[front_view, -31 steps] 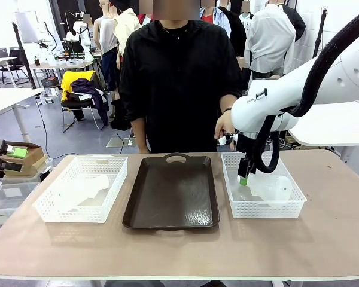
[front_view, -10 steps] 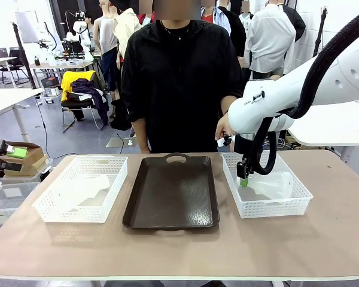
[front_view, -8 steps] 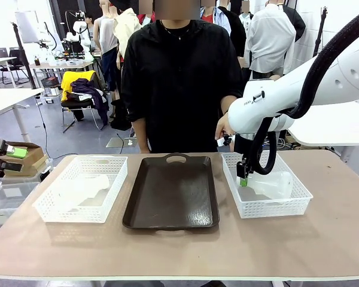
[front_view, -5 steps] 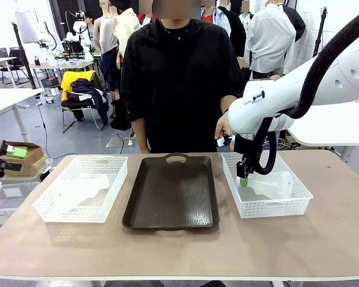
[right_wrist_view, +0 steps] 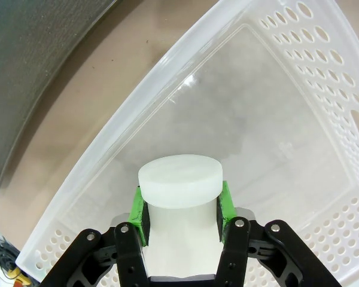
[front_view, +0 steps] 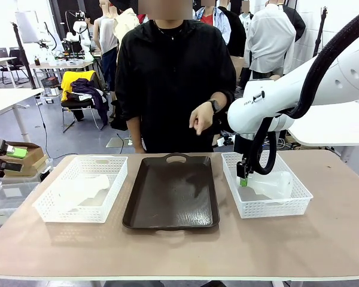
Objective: Prepare the laboratory tools.
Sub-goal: While moving the picked Big flask to the Handle tray indicated by the person, stop as directed by the person.
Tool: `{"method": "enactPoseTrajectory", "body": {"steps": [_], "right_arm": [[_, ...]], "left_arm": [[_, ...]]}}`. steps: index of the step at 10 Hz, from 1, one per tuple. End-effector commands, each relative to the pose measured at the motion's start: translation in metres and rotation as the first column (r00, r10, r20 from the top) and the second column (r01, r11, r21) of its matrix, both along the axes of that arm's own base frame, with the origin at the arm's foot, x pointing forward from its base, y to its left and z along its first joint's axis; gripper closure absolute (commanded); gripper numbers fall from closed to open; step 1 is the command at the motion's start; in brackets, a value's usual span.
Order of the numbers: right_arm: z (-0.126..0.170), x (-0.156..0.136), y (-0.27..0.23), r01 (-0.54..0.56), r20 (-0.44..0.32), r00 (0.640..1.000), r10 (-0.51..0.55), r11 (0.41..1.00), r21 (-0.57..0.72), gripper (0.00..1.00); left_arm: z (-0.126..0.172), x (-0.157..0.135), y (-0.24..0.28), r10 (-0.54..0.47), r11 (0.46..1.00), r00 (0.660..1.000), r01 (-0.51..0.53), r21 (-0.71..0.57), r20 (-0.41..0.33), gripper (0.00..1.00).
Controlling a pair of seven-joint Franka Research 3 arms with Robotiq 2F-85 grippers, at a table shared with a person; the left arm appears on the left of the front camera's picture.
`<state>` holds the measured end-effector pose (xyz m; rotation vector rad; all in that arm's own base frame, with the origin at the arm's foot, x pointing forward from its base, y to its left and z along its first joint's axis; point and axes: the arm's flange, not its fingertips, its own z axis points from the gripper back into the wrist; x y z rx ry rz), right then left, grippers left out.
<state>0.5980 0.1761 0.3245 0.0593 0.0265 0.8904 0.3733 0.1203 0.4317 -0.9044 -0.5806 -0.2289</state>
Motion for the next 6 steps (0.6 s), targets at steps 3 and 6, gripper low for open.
{"method": "enactPoseTrajectory", "body": {"steps": [3, 6], "right_arm": [[-0.0013, 0.0007, -0.0004, -0.009, 0.017, 1.000, 0.009, 1.000, 0.002, 1.00], [-0.0013, 0.0007, -0.0004, -0.009, 0.017, 1.000, 0.009, 1.000, 0.002, 1.00]], "left_arm": [[0.0007, -0.0007, 0.0011, -0.002, 1.000, 1.000, 0.002, -0.015, 0.010, 0.00], [0.0007, -0.0007, 0.0011, -0.002, 1.000, 1.000, 0.002, -0.015, 0.010, 0.00]]}}
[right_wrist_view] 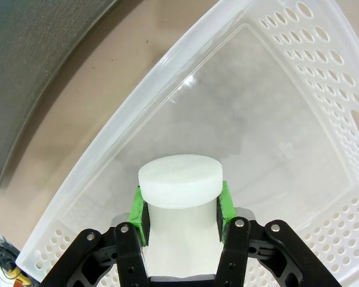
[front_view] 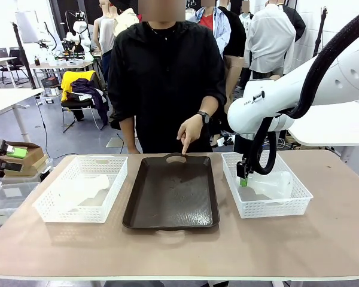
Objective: Prepare the laboratory tools.
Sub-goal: While moving the picked Big flask to the Handle tray indicated by the person, stop as directed by the person.
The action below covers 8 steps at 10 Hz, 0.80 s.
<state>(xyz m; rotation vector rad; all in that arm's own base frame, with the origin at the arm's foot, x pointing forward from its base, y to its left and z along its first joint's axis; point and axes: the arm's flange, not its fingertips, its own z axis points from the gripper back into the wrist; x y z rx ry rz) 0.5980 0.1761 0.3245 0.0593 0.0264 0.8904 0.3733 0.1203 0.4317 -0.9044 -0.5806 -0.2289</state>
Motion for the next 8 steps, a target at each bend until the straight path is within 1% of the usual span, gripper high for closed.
{"method": "enactPoseTrajectory", "body": {"steps": [1, 4, 5, 6, 7, 8], "right_arm": [[-0.001, 0.001, 0.000, -0.009, 0.017, 1.000, 0.009, 1.000, 0.002, 1.00], [-0.001, 0.001, 0.000, -0.009, 0.017, 1.000, 0.009, 1.000, 0.002, 1.00], [0.000, 0.000, 0.000, 0.000, 0.000, 1.000, 0.000, 1.000, 0.000, 1.00], [0.011, -0.005, -0.004, 0.053, -0.021, 0.998, -0.053, 0.999, -0.010, 1.00], [0.031, -0.013, -0.009, 0.127, -0.034, 0.991, -0.128, 0.991, -0.045, 1.00], [0.052, -0.020, -0.010, 0.168, -0.013, 0.985, -0.170, 0.984, -0.059, 1.00]], "left_arm": [[0.001, -0.001, 0.001, -0.002, 1.000, 1.000, 0.002, -0.015, 0.010, 0.00], [0.001, -0.001, 0.001, -0.002, 1.000, 1.000, 0.002, -0.015, 0.010, 0.00], [0.001, -0.001, 0.001, -0.002, 1.000, 1.000, 0.002, -0.015, 0.010, 0.00], [0.001, -0.001, 0.001, -0.002, 1.000, 1.000, 0.002, -0.015, 0.010, 0.00], [0.001, -0.001, 0.001, -0.002, 1.000, 1.000, 0.002, -0.015, 0.010, 0.00], [0.001, -0.001, 0.001, -0.002, 1.000, 1.000, 0.002, -0.015, 0.010, 0.00]]}}
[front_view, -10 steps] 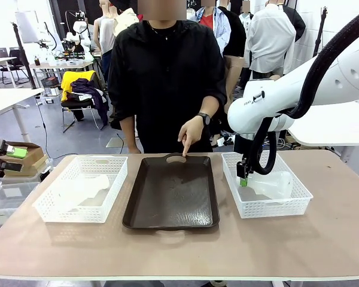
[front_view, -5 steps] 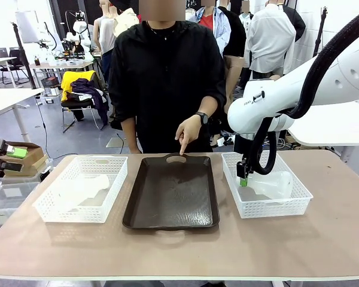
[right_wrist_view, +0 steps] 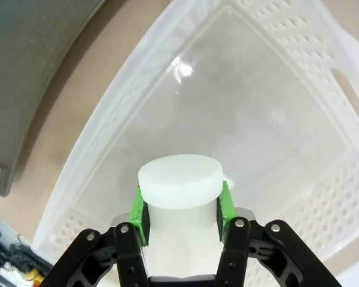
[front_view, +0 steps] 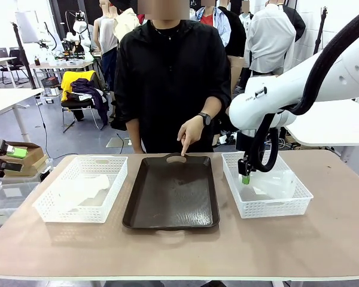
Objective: Prepare the laboratory tools.
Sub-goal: While moving the picked Big flask to the Handle tray indicated by the person, stop as directed by the person.
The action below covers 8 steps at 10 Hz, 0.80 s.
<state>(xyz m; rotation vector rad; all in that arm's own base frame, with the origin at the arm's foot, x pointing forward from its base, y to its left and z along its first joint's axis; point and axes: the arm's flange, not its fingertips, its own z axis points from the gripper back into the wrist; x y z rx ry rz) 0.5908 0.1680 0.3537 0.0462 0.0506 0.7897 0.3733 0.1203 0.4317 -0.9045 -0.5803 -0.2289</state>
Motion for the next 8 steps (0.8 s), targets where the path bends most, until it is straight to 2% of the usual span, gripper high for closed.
{"method": "enactPoseTrajectory", "body": {"steps": [1, 3, 4, 7, 8], "right_arm": [[0.045, -0.016, -0.004, 0.105, 0.030, 0.994, -0.104, 0.994, -0.026, 1.00], [0.094, -0.021, 0.004, 0.137, 0.103, 0.985, -0.135, 0.990, -0.018, 1.00], [0.113, -0.025, 0.023, 0.128, 0.117, 0.985, -0.126, 0.992, -0.016, 1.00], [0.178, -0.017, 0.129, 0.025, 0.162, 0.987, -0.002, 0.990, -0.141, 1.00], [0.185, -0.013, 0.152, -0.005, 0.160, 0.987, 0.030, 0.988, -0.151, 1.00]], "left_arm": [[0.001, -0.001, 0.001, -0.002, 1.000, 1.000, 0.002, -0.015, 0.010, 0.00], [0.001, -0.001, 0.001, -0.002, 1.000, 1.000, 0.002, -0.015, 0.010, 0.00], [0.001, -0.001, 0.001, -0.002, 1.000, 1.000, 0.002, -0.015, 0.010, 0.00], [0.001, -0.001, 0.001, -0.002, 1.000, 1.000, 0.002, -0.015, 0.010, 0.00], [0.001, -0.001, 0.001, -0.002, 1.000, 1.000, 0.002, -0.015, 0.010, 0.00]]}}
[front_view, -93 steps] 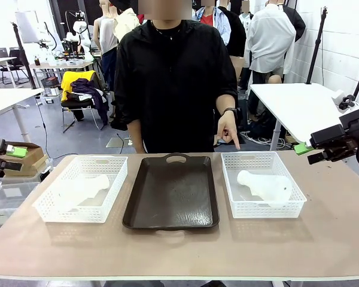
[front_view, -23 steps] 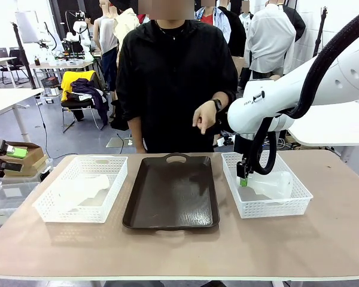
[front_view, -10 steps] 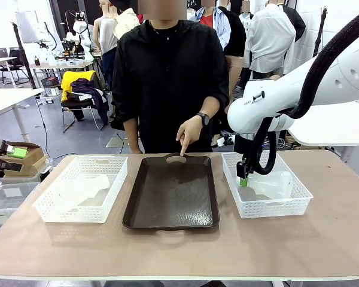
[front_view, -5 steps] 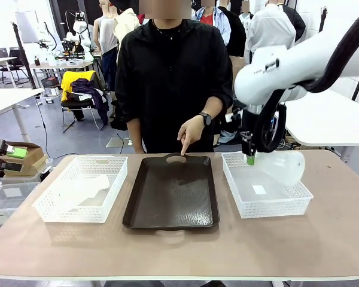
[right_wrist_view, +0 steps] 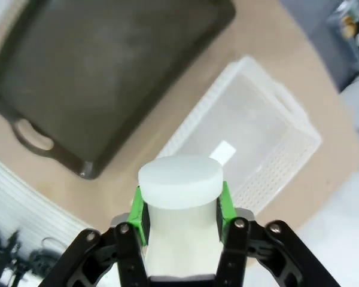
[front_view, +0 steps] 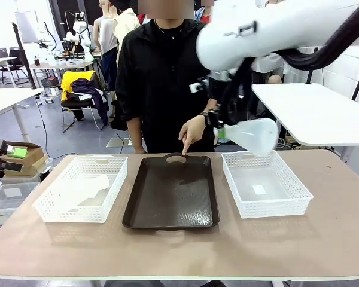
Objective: Prepare the laboratory tools.
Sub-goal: While moving the picked Big flask to the Handle tray indicated by the person, stop as directed by the person.
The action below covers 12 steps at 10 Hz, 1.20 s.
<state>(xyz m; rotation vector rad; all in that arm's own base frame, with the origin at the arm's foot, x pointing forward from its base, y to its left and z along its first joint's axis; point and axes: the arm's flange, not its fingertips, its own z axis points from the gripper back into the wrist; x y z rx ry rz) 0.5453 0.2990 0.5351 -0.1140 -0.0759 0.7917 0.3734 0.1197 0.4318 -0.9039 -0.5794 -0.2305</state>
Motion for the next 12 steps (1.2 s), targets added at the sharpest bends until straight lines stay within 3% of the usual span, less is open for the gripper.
{"method": "enactPoseTrajectory", "body": {"steps": [1, 3, 6, 8, 12], "right_arm": [[0.009, 0.038, 0.048, -0.049, -0.022, 0.999, 0.048, 0.997, -0.057, 1.00], [0.009, 0.053, 0.100, -0.112, -0.031, 0.993, 0.111, 0.993, -0.032, 1.00], [-0.017, 0.067, 0.157, -0.152, -0.090, 0.984, 0.154, 0.988, 0.028, 1.00], [-0.043, 0.071, 0.170, -0.146, -0.068, 0.986, 0.152, 0.985, 0.089, 1.00], [-0.102, 0.090, 0.176, -0.113, -0.118, 0.985, 0.126, 0.988, 0.109, 1.00]], "left_arm": [[0.001, -0.001, 0.002, 0.000, 1.000, 1.000, 0.000, -0.016, 0.010, 0.00], [0.001, -0.001, 0.002, 0.000, 1.000, 1.000, 0.000, -0.016, 0.010, 0.00], [0.001, -0.001, 0.002, 0.000, 1.000, 1.000, 0.000, -0.016, 0.010, 0.00], [0.001, -0.001, 0.002, 0.000, 1.000, 1.000, 0.000, -0.016, 0.010, 0.00], [0.001, -0.001, 0.002, 0.000, 1.000, 1.000, 0.000, -0.016, 0.010, 0.00]]}}
